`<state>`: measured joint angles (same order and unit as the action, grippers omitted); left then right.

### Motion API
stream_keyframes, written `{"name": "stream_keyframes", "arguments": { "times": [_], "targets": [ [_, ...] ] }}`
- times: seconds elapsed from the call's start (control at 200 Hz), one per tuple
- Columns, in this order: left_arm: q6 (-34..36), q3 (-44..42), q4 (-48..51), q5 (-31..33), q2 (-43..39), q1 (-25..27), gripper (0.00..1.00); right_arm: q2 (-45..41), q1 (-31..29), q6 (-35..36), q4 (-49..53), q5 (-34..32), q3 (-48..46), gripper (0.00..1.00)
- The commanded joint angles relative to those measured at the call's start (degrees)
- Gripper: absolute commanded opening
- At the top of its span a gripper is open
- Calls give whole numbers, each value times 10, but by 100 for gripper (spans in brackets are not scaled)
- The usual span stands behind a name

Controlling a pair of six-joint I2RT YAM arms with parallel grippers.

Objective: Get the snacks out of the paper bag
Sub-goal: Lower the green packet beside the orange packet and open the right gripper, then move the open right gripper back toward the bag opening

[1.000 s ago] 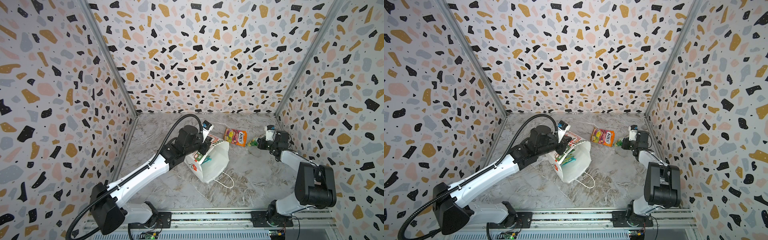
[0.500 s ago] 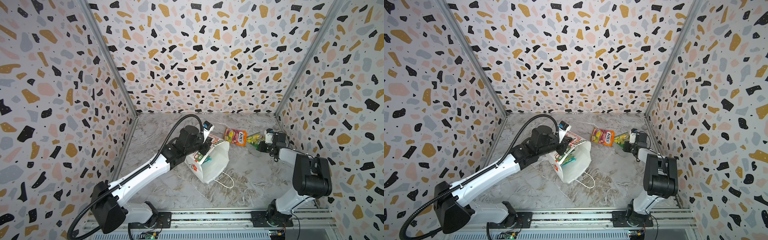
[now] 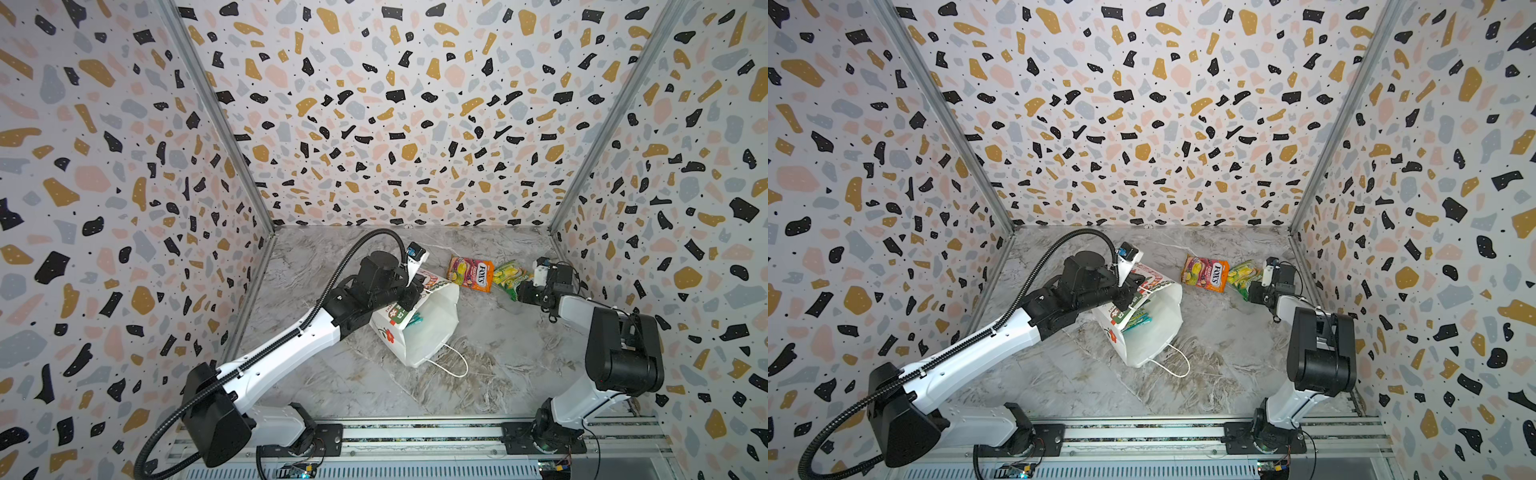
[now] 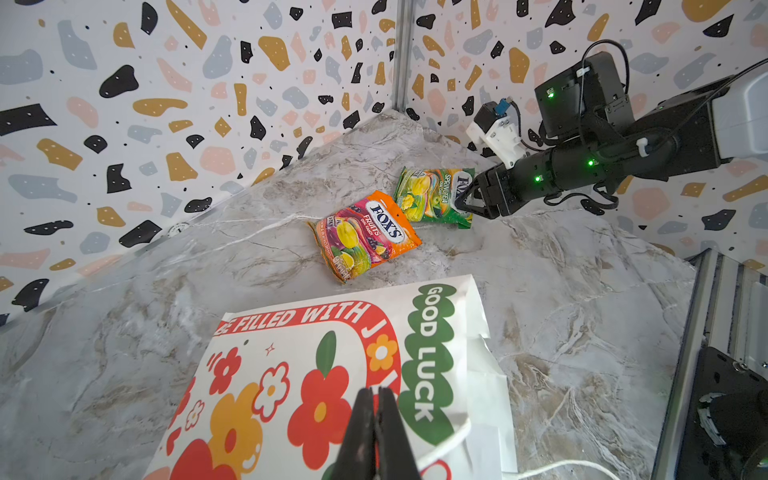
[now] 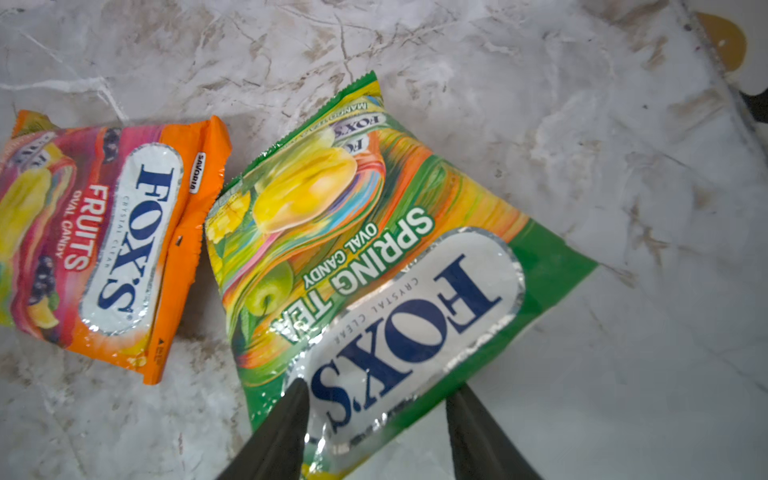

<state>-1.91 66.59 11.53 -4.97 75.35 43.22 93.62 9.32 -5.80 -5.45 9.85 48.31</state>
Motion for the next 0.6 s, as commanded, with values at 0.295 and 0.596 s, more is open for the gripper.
{"name": "stream_keyframes", "arguments": {
  "times": [0.295,0.596],
  "targets": [
    [10,21,-10,13,-8,2,0,-214,-1,-88,0,121,-91,58],
    [12,19,-11,19,-14,2,0,-371,-105,-124,-13,219,-139,58]
  ]
}}
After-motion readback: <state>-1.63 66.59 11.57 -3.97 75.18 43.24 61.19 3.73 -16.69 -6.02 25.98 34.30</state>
